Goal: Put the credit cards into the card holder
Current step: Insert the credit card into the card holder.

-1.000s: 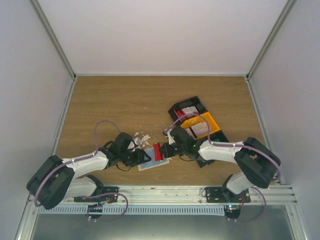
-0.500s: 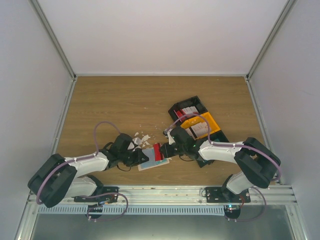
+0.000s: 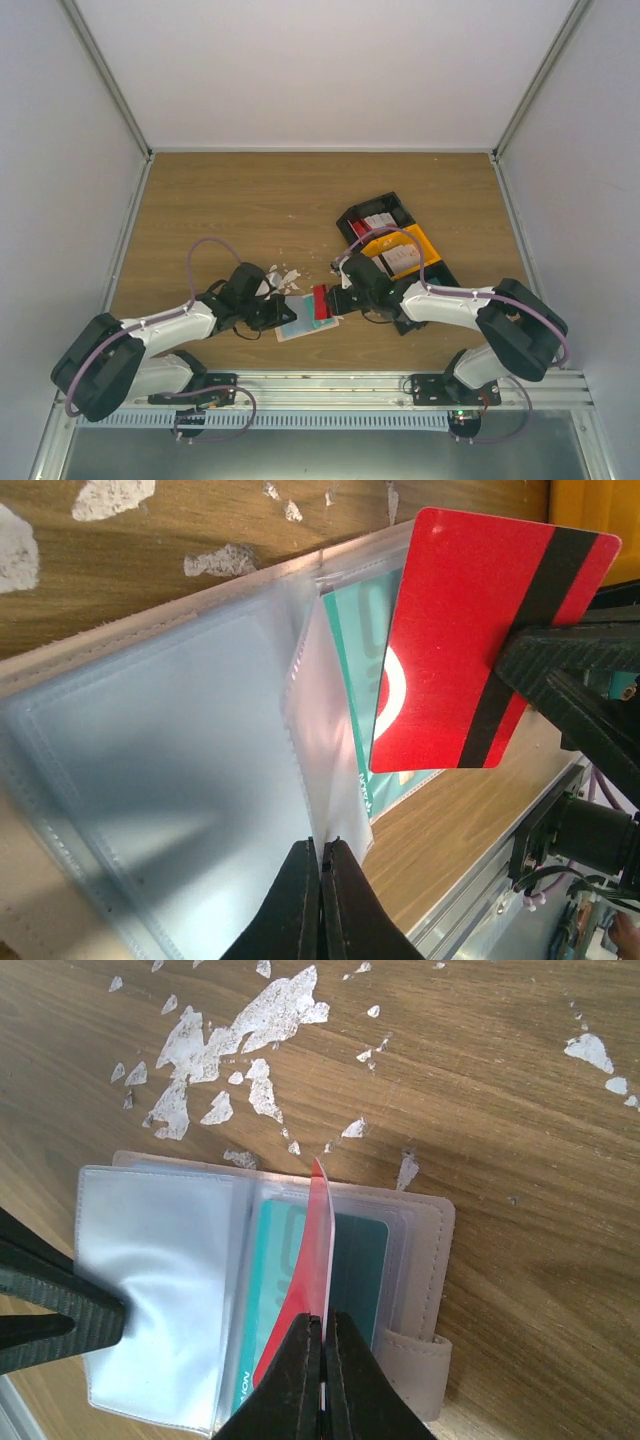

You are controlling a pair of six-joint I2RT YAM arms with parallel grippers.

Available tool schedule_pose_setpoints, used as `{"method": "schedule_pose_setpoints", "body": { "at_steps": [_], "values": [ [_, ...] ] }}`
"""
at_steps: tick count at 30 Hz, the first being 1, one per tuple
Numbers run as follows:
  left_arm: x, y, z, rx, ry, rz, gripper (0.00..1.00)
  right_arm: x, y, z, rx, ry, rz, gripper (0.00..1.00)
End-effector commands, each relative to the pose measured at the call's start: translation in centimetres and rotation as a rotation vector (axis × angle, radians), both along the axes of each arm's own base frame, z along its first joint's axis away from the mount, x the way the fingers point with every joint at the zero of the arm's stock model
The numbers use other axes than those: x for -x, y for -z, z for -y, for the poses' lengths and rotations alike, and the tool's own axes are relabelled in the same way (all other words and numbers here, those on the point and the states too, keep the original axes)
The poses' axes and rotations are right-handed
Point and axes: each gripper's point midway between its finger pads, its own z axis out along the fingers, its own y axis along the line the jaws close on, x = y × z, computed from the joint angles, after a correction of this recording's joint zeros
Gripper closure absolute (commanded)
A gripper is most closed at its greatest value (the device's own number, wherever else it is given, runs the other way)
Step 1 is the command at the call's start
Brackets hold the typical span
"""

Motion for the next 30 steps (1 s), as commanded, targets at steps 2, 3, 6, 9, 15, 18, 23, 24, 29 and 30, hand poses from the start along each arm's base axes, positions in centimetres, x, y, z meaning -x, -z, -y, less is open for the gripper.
{"method": "schedule_pose_setpoints", "body": {
  "at_steps": [2,3,6,9,15,18,23,24,29,30],
  "values": [
    [-0.6,-1.4,0.1,-0.012,0.017,0.038,1.0,0.6,2.7,2.1,0.144,0.008,-0.035,0.99],
    [-0.6,-1.5,0.1,-0.014,0.021,0.037,1.0,0.6,3.0,2.2,0.152,0.01,-0.038,0.99],
    [-0.6,-1.8,0.1,-0.015,0.03,0.037,1.0,0.6,3.4,2.5,0.168,0.014,-0.043,1.0],
    [-0.6,-1.7,-0.2,-0.04,0.027,0.033,1.0,0.5,3.3,2.5,0.166,0.02,-0.04,1.0],
    [0.2,-0.3,-2.0,-0.128,0.002,0.013,1.0,0.3,2.9,2.1,0.155,0.015,-0.034,0.99],
    [0.5,0.8,-2.8,-0.168,-0.004,-0.006,1.0,0.3,2.6,1.7,0.138,0.005,-0.038,0.99],
    [0.7,2.0,-3.0,-0.201,0.015,-0.026,1.0,0.6,1.5,0.2,0.056,-0.042,-0.043,1.0],
    [0.6,2.0,-3.0,-0.206,0.017,-0.023,1.0,0.7,1.2,-0.2,0.034,-0.054,-0.046,1.0],
    [0.8,2.8,-3.6,-0.246,0.012,-0.039,1.0,1.1,0.0,-1.6,-0.06,-0.108,-0.068,1.0],
    [0.9,3.0,-3.7,-0.252,0.013,-0.044,1.0,1.1,-0.2,-1.9,-0.076,-0.117,-0.068,0.99]
  ]
}}
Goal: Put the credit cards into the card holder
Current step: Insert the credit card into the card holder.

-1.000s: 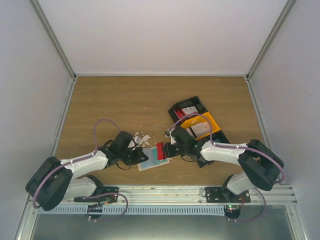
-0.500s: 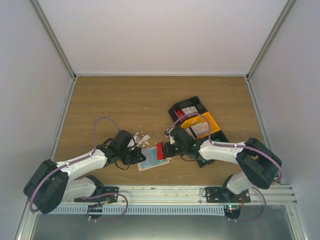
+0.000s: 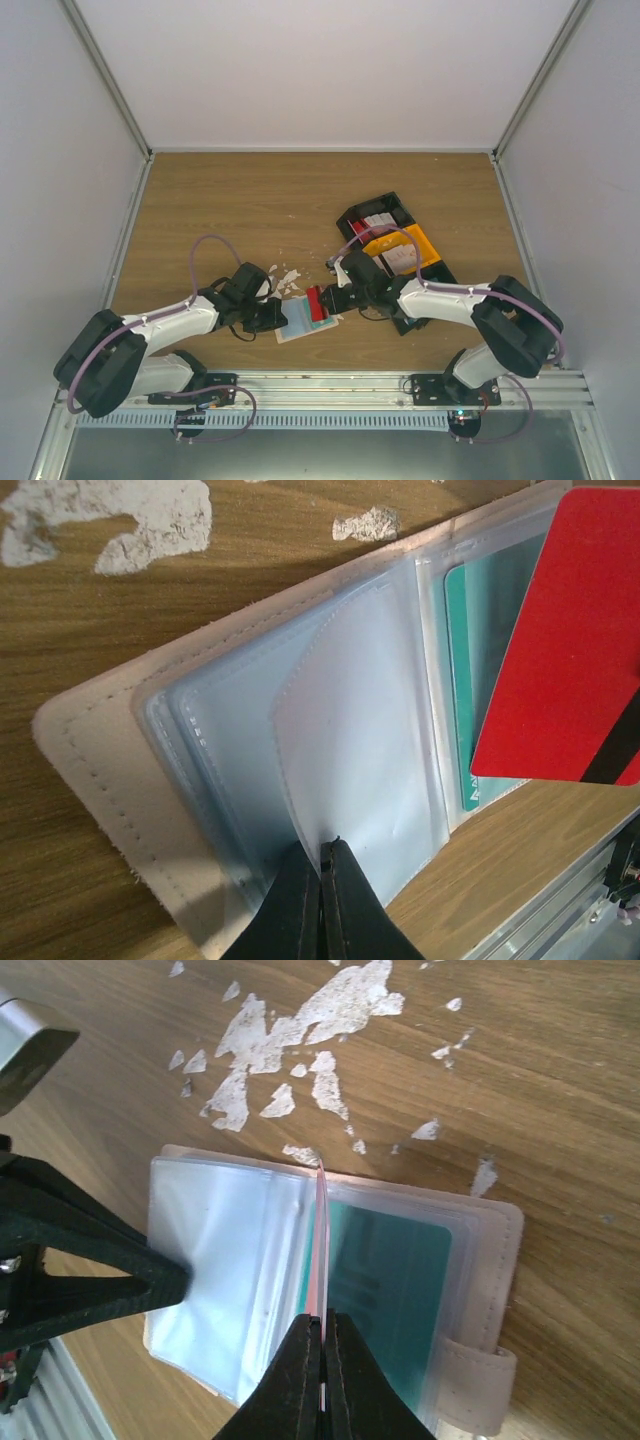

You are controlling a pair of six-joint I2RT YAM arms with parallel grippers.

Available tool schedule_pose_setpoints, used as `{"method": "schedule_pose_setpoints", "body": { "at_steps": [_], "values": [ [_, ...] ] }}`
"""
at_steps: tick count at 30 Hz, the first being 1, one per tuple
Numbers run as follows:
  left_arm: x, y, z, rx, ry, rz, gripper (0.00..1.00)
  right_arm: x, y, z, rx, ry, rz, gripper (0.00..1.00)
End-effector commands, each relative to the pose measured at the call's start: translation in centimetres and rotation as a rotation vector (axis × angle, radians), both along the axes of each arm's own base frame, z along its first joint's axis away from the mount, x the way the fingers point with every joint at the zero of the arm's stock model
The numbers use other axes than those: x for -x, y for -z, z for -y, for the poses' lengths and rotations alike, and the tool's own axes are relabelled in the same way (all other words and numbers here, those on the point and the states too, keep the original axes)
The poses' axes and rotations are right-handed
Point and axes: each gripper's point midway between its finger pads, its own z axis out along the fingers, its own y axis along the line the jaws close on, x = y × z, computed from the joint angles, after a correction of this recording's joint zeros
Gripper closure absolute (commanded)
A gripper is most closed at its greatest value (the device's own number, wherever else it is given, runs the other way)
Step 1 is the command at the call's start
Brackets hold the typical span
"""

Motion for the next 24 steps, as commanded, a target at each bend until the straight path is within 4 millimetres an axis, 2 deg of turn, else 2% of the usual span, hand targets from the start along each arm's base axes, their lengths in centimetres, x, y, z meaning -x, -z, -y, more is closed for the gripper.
{"method": "schedule_pose_setpoints", "body": {
  "at_steps": [1,14,24],
  "values": [
    [0.3,1.4,-1.4,-0.077,-0.01,-0.013,1.0,0.7,0.5,-0.7,-0.032,-0.069,-0.036,1.0],
    [0.9,2.6,-2.5,-0.13,-0.02,-0.036,1.0,1.4,3.4,-1.4,-0.069,-0.105,-0.171,1.0],
    [0.7,2.2,-2.8,-0.156,-0.029,-0.031,1.0,1.6,5.0,-1.0,-0.051,-0.068,-0.229,1.0]
  ]
}}
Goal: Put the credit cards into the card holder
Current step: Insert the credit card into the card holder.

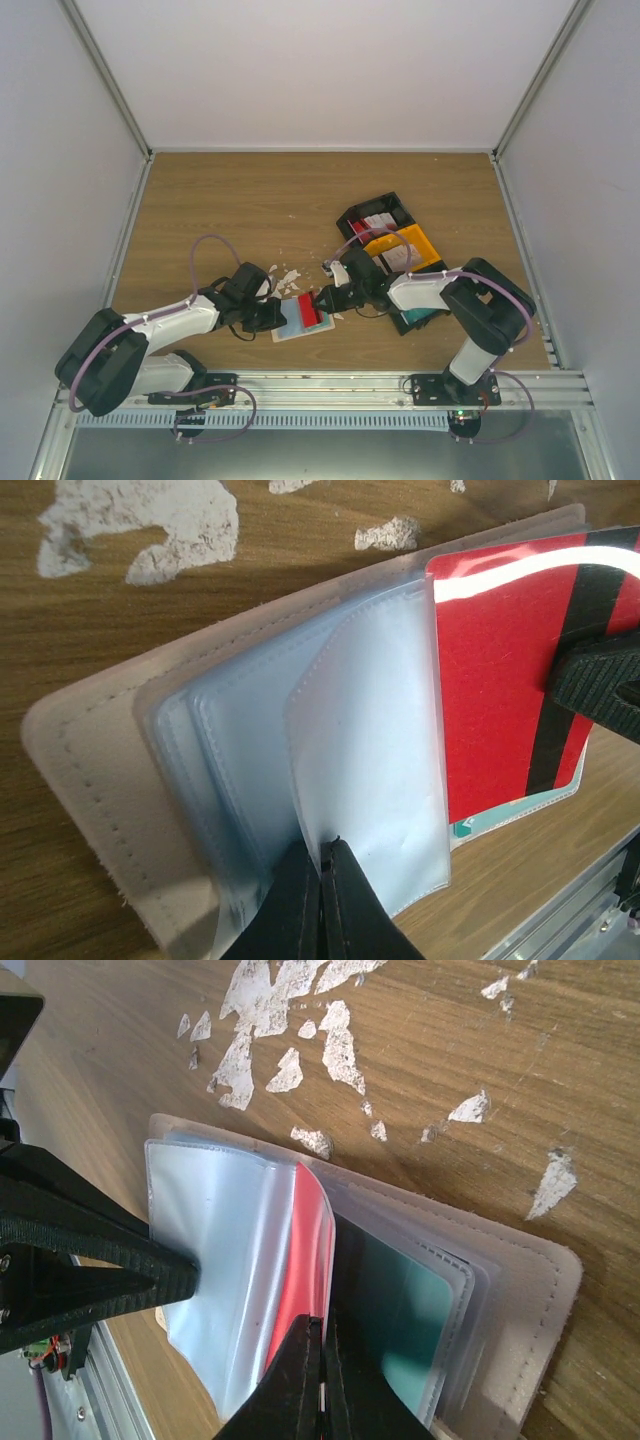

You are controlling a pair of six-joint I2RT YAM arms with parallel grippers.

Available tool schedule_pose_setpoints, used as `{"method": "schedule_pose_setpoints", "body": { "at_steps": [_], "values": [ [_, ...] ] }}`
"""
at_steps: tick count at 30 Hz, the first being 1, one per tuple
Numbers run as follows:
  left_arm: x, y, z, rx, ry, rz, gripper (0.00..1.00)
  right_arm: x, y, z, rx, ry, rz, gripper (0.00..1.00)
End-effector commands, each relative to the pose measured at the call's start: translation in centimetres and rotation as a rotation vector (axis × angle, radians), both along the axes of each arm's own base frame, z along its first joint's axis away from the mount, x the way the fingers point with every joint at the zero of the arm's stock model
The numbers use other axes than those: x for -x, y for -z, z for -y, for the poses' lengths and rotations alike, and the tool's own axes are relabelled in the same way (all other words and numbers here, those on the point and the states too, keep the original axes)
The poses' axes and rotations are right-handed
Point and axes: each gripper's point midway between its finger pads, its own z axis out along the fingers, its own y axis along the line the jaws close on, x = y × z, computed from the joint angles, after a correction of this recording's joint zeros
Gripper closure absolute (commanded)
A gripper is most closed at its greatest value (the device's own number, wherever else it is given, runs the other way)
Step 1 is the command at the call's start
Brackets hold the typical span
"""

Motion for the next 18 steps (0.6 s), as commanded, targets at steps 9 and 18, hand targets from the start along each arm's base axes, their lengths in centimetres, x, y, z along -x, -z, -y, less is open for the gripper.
{"method": "schedule_pose_setpoints", "body": {
  "at_steps": [9,18],
  "values": [
    [0.6,1.4,-3.9,-0.21,-0.07,-0.026,1.0,0.6,3.7,2.2,0.146,0.059,-0.043,0.99],
    [1.4,2.0,-5.3,-0.277,-0.096,-0.07,1.0,0.2,3.5,2.5,0.161,0.088,-0.03,1.0]
  ]
}}
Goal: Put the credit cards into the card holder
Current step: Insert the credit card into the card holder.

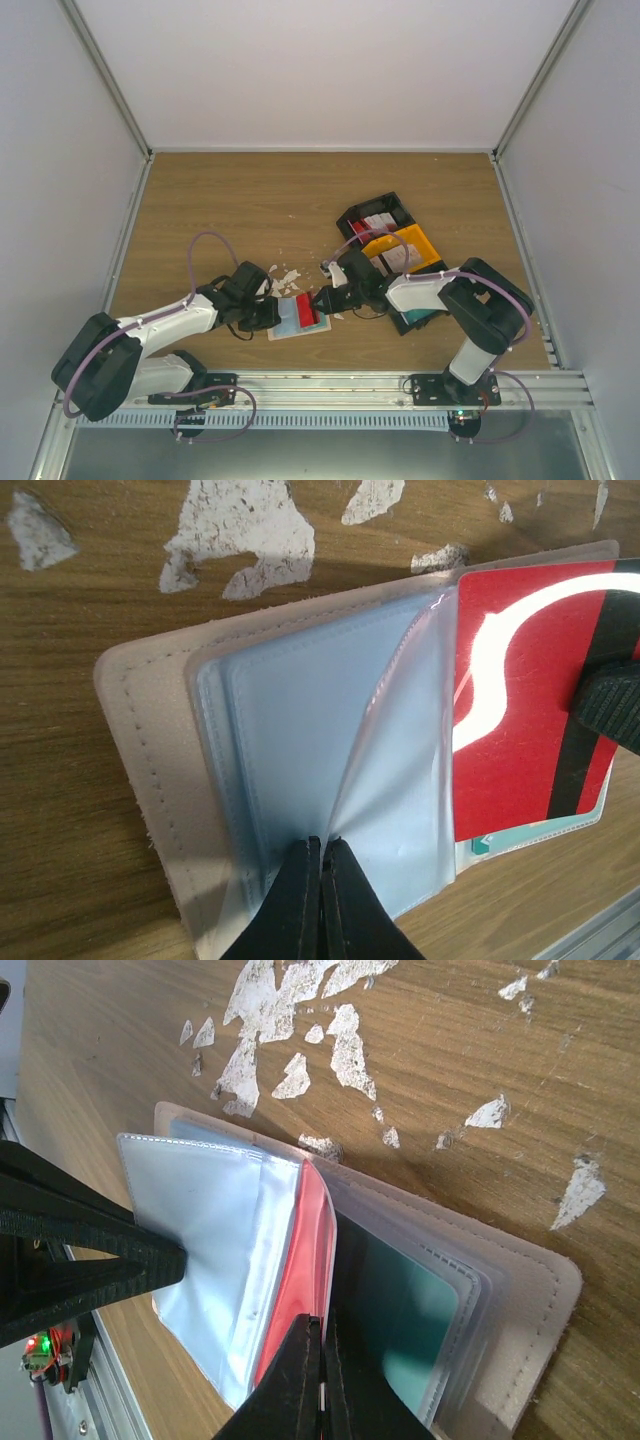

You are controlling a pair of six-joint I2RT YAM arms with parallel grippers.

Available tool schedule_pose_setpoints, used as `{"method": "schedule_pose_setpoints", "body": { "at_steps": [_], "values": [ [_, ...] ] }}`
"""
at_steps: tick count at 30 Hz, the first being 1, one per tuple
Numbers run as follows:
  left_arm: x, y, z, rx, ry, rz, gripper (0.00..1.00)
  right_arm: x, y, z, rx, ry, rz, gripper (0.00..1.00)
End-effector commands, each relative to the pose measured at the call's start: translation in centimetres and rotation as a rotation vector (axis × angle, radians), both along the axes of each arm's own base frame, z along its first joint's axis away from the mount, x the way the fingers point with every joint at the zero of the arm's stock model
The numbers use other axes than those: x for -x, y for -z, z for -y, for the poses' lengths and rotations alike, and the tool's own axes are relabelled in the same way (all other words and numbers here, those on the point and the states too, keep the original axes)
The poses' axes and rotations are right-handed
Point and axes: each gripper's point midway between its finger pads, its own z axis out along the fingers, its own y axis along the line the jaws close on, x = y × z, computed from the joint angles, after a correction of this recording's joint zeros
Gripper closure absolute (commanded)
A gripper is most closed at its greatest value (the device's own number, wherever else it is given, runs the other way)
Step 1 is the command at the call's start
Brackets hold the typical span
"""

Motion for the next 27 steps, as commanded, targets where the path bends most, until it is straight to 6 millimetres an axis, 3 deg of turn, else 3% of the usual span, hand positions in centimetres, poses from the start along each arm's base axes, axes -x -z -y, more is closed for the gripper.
{"method": "schedule_pose_setpoints", "body": {
  "at_steps": [1,10,20,27],
  "values": [
    [1.9,2.3,-3.7,-0.181,-0.058,-0.091,1.0,0.4,3.3,2.8,0.157,0.063,-0.03,1.0],
    [3.2,3.8,-5.1,-0.24,-0.117,-0.161,1.0,0.8,0.5,0.9,0.011,0.056,-0.064,1.0],
    [3.6,4.2,-5.7,-0.265,-0.126,-0.172,1.0,2.4,1.2,-0.6,-0.101,0.047,-0.225,1.0],
    [3.7,4.4,-5.6,-0.257,-0.124,-0.171,1.0,2.3,-0.1,-1.1,-0.158,0.05,-0.227,0.99]
  ]
}}
